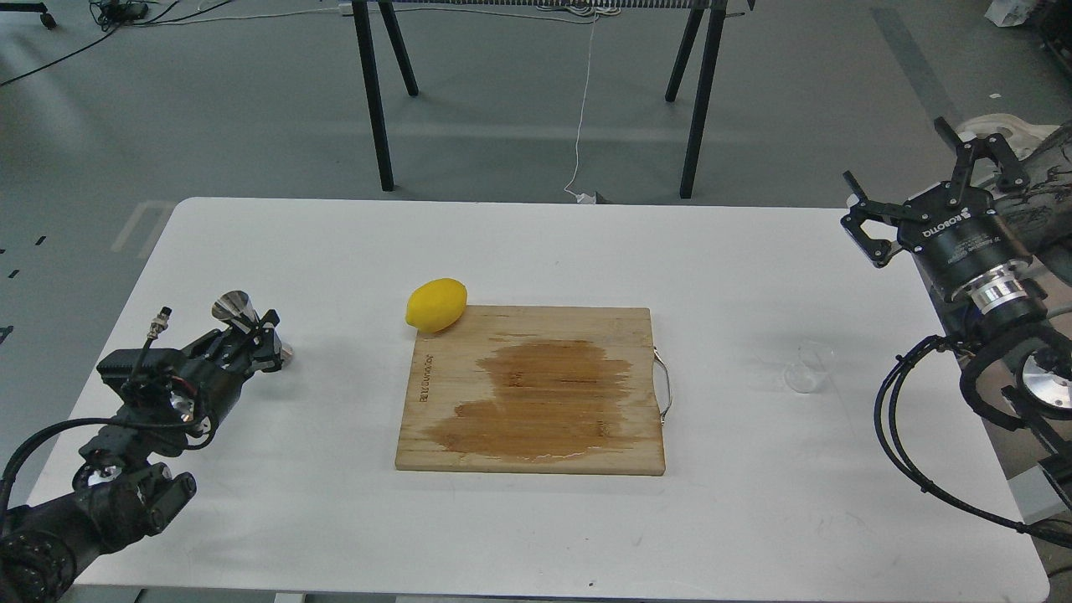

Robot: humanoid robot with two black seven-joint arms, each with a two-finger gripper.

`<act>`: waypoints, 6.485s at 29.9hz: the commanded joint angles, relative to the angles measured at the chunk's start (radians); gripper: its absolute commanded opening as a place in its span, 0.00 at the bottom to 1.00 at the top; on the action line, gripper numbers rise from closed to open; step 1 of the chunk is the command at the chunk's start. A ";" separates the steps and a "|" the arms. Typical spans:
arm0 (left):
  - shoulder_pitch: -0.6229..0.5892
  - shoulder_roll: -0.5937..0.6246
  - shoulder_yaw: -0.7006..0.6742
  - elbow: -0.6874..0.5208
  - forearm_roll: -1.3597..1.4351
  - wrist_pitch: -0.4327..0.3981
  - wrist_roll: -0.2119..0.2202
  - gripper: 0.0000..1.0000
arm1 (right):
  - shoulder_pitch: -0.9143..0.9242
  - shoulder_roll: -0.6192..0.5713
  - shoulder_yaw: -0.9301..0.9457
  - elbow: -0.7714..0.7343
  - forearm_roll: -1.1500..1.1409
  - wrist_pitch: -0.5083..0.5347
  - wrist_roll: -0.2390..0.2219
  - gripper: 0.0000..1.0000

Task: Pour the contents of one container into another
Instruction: 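Close the left gripper on the jigger and lift it, then carry the jigger with the left gripper over the cutting board, then lower the jigger onto the board and open the left gripper, then withdraw the left arm away from the jigger, then reach the right gripper down toward the small clear glass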

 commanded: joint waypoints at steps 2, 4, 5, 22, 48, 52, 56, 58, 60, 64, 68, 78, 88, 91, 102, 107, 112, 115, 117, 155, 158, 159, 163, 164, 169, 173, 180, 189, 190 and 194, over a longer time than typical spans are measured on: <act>-0.138 0.010 0.001 -0.160 0.002 0.000 0.000 0.02 | 0.003 0.000 0.006 -0.005 0.000 0.000 0.000 0.99; -0.209 0.008 0.006 -0.226 0.014 0.000 0.000 0.02 | 0.009 0.000 0.006 -0.008 -0.002 0.000 0.000 0.99; -0.230 0.005 0.017 -0.249 0.028 0.000 0.000 0.02 | 0.009 -0.002 0.006 -0.009 -0.002 0.000 0.000 0.99; -0.254 -0.260 0.400 -0.304 0.103 0.000 0.000 0.02 | -0.006 -0.051 -0.004 -0.043 -0.005 0.000 -0.002 0.99; -0.163 -0.326 0.431 -0.197 0.117 0.000 0.000 0.20 | -0.010 -0.057 -0.007 -0.041 -0.003 0.000 -0.002 0.99; -0.162 -0.326 0.432 -0.197 0.117 0.000 0.000 0.25 | -0.008 -0.057 -0.007 -0.041 -0.003 0.000 -0.002 0.99; -0.162 -0.326 0.432 -0.197 0.117 0.000 0.000 0.25 | -0.008 -0.057 -0.006 -0.041 -0.003 0.000 -0.002 0.99; -0.160 -0.326 0.432 -0.197 0.118 0.000 0.000 0.25 | -0.010 -0.057 -0.006 -0.041 -0.003 0.000 -0.002 0.99; -0.152 -0.326 0.432 -0.198 0.118 0.000 0.000 0.26 | -0.010 -0.057 -0.006 -0.041 -0.003 0.000 -0.002 0.99; -0.132 -0.326 0.439 -0.197 0.118 0.000 0.000 0.28 | -0.010 -0.057 -0.006 -0.040 -0.002 0.000 -0.002 0.99; -0.117 -0.326 0.458 -0.198 0.118 0.000 0.000 0.30 | -0.010 -0.057 -0.004 -0.040 -0.002 0.000 -0.002 0.99; -0.122 -0.326 0.460 -0.208 0.120 0.000 0.000 0.45 | -0.010 -0.057 -0.003 -0.038 0.000 0.000 0.000 0.99; -0.123 -0.326 0.459 -0.214 0.120 0.000 0.000 0.80 | -0.011 -0.057 0.002 -0.037 0.000 0.000 0.000 0.99; -0.123 -0.326 0.459 -0.214 0.120 0.000 0.000 0.81 | -0.011 -0.057 0.003 -0.037 0.000 0.000 0.000 0.99; -0.103 -0.326 0.457 -0.226 0.118 0.000 0.000 0.87 | -0.025 -0.057 0.006 -0.034 0.001 0.000 0.000 0.99; -0.096 -0.298 0.455 -0.260 0.117 0.000 0.000 0.87 | -0.025 -0.054 0.006 -0.034 0.001 0.000 0.000 0.99; -0.079 -0.279 0.454 -0.267 0.117 0.000 0.000 0.87 | -0.025 -0.051 0.006 -0.034 0.001 0.000 0.000 0.99; -0.073 -0.268 0.454 -0.269 0.117 0.000 0.000 0.87 | -0.025 -0.049 0.006 -0.034 0.000 0.000 0.000 0.99; -0.067 -0.262 0.451 -0.269 0.117 0.000 0.000 0.87 | -0.025 -0.049 0.006 -0.034 0.001 0.000 0.000 0.99; -0.040 0.606 -0.089 -0.797 -0.837 -0.977 0.000 0.89 | 0.227 0.070 -0.202 -0.175 -0.078 0.000 -0.008 0.99; -0.060 0.575 -0.127 -0.760 -0.998 -0.977 0.000 0.95 | 0.240 0.086 -0.161 -0.169 -0.058 0.000 -0.003 0.99; -0.060 0.565 -0.132 -0.752 -1.049 -0.977 0.000 0.95 | 0.239 0.100 -0.126 -0.167 -0.046 0.000 -0.005 0.99; -0.057 0.556 -0.132 -0.741 -1.136 -0.977 0.000 0.95 | 0.214 0.115 -0.031 -0.143 0.169 0.000 -0.012 0.98; -0.054 0.554 -0.132 -0.741 -1.141 -0.977 0.000 0.95 | 0.202 0.107 -0.030 -0.121 0.240 0.000 -0.014 0.98; -0.033 0.532 -0.132 -0.741 -1.143 -0.977 0.000 0.95 | 0.093 -0.030 0.015 0.148 0.558 -0.393 -0.017 0.98; -0.017 0.502 -0.132 -0.741 -1.140 -0.977 0.000 0.95 | -0.037 -0.132 0.120 0.395 0.626 -0.659 -0.012 0.98; -0.008 0.472 -0.132 -0.741 -1.135 -0.977 0.000 0.95 | -0.281 -0.155 0.357 0.610 0.635 -0.977 0.020 0.97; 0.022 0.461 -0.132 -0.741 -1.135 -0.977 0.000 0.95 | -0.433 -0.135 0.338 0.607 0.614 -0.977 -0.009 0.98; 0.022 0.461 -0.132 -0.741 -1.133 -0.977 0.000 0.95 | -0.437 -0.126 0.322 0.604 0.606 -0.977 -0.009 0.98; 0.022 0.461 -0.132 -0.741 -1.133 -0.977 0.000 0.95 | -0.439 -0.035 0.287 0.548 0.552 -0.977 -0.012 0.98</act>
